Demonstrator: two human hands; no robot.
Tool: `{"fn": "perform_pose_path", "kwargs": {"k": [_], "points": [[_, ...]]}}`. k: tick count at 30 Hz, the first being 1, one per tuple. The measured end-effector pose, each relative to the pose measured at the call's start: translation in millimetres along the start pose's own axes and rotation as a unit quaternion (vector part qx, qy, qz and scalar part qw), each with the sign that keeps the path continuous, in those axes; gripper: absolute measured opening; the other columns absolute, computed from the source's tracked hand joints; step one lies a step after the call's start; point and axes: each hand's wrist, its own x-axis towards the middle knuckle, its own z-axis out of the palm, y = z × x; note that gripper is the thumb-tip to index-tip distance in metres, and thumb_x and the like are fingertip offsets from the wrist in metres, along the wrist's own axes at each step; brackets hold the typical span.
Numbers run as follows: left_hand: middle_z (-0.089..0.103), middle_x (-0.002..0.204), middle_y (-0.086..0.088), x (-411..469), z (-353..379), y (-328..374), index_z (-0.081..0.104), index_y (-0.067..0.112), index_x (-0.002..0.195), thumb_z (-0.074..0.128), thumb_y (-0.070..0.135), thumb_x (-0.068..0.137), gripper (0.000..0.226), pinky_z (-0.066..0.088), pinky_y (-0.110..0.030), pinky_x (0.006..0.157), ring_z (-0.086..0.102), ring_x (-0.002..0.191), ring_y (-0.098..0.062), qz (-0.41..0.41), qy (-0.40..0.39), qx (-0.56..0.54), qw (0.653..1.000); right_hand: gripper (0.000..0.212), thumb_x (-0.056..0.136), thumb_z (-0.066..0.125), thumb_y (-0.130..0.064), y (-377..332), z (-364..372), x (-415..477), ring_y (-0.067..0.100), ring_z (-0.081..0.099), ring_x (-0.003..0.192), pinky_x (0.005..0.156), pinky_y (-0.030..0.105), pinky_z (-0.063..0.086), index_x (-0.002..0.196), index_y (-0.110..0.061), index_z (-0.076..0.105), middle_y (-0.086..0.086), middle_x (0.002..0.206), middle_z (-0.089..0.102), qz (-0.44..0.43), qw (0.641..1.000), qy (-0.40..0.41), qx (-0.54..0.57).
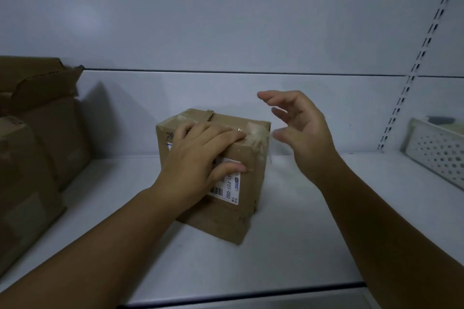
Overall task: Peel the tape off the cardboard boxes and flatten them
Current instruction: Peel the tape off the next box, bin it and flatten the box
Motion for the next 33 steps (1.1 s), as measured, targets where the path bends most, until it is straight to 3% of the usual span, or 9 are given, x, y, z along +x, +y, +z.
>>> {"fn": "perform_pose_path", "kwargs": {"k": [2,4,7,13,17,22,26,29,33], "points": [[0.066,0.104,0.008,2,1,1,0.066,0.021,0.107,0.047,0.053,0.082,0.045,0.019,-0.024,0.089,0.046,0.100,-0.005,-0.015,0.005,-0.021,1.000,0.024,0.075,0.067,-0.021,-5,3,-13,0.015,0.053,0.116,0.099,0.033,0.044,0.097,-0.018,0.056,0.002,0.118,0.057,-0.145,0.981,-0.031,-0.124],[0.064,0.101,0.014,3,0,1,0.065,0.028,0.106,0.046,0.055,0.081,0.041,0.017,-0.018,0.089,0.042,0.097,0.002,-0.035,0.002,-0.045,0.998,0.028,0.074,0.073,-0.031,0,4,-25,0.018,0.054,0.111,0.092,0.028,0.045,0.092,-0.012,0.064,0.008,0.116,0.058,-0.237,0.938,-0.067,-0.243],[0.057,0.106,0.021,3,-2,1,0.060,0.035,0.113,0.047,0.055,0.079,0.041,0.009,-0.010,0.095,0.037,0.100,0.008,-0.036,-0.017,-0.070,0.997,0.018,0.072,0.076,-0.021,10,5,-35,0.025,0.056,0.108,0.087,0.032,0.047,0.083,-0.007,0.070,0.014,0.115,0.061,-0.238,0.905,-0.084,-0.343],[0.054,0.112,0.018,-2,-10,0,0.046,0.041,0.116,0.039,0.044,0.075,0.041,0.017,-0.030,0.104,0.041,0.109,0.004,-0.044,-0.050,-0.156,0.985,0.011,0.081,0.067,-0.017,16,16,-42,0.024,0.056,0.102,0.084,0.024,0.045,0.080,-0.007,0.069,0.014,0.111,0.064,-0.219,0.898,-0.020,-0.380],[0.054,0.119,0.017,-1,-8,1,0.052,0.031,0.122,0.047,0.034,0.063,0.060,0.015,-0.030,0.105,0.042,0.114,-0.001,-0.046,-0.049,-0.116,0.991,0.021,0.087,0.054,-0.017,13,25,-46,0.022,0.053,0.102,0.082,0.022,0.044,0.077,-0.003,0.066,0.018,0.109,0.063,-0.210,0.895,0.013,-0.394],[0.053,0.121,0.011,-1,0,2,0.047,0.027,0.128,0.063,0.036,0.062,0.069,0.001,-0.013,0.104,0.036,0.113,-0.002,-0.016,-0.039,-0.060,0.997,0.029,0.090,0.048,-0.016,12,25,-46,0.023,0.049,0.104,0.089,0.028,0.042,0.073,0.001,0.064,0.022,0.106,0.063,-0.240,0.898,0.043,-0.365],[0.053,0.117,0.013,1,-1,6,0.046,0.029,0.124,0.059,0.047,0.063,0.065,0.011,-0.023,0.103,0.040,0.113,-0.007,-0.002,-0.038,-0.066,0.997,0.044,0.096,0.040,-0.026,12,25,-48,0.023,0.049,0.103,0.087,0.031,0.045,0.072,0.003,0.064,0.024,0.103,0.064,-0.253,0.901,0.067,-0.346],[0.053,0.116,0.013,0,-1,10,0.048,0.028,0.122,0.059,0.049,0.063,0.064,0.014,-0.025,0.101,0.041,0.113,-0.007,0.003,-0.051,-0.069,0.996,0.034,0.094,0.044,-0.023,11,22,-49,0.021,0.049,0.101,0.086,0.032,0.044,0.075,-0.001,0.062,0.014,0.105,0.060,-0.259,0.906,0.080,-0.324],[0.051,0.116,0.018,-2,1,15,0.051,0.027,0.118,0.061,0.058,0.061,0.065,0.015,-0.027,0.097,0.041,0.114,-0.007,0.010,-0.056,-0.055,0.997,0.006,0.090,0.045,-0.013,3,14,-52,0.010,0.048,0.101,0.091,0.015,0.038,0.085,-0.011,0.046,0.007,0.105,0.049,-0.258,0.923,0.149,-0.244]]}}
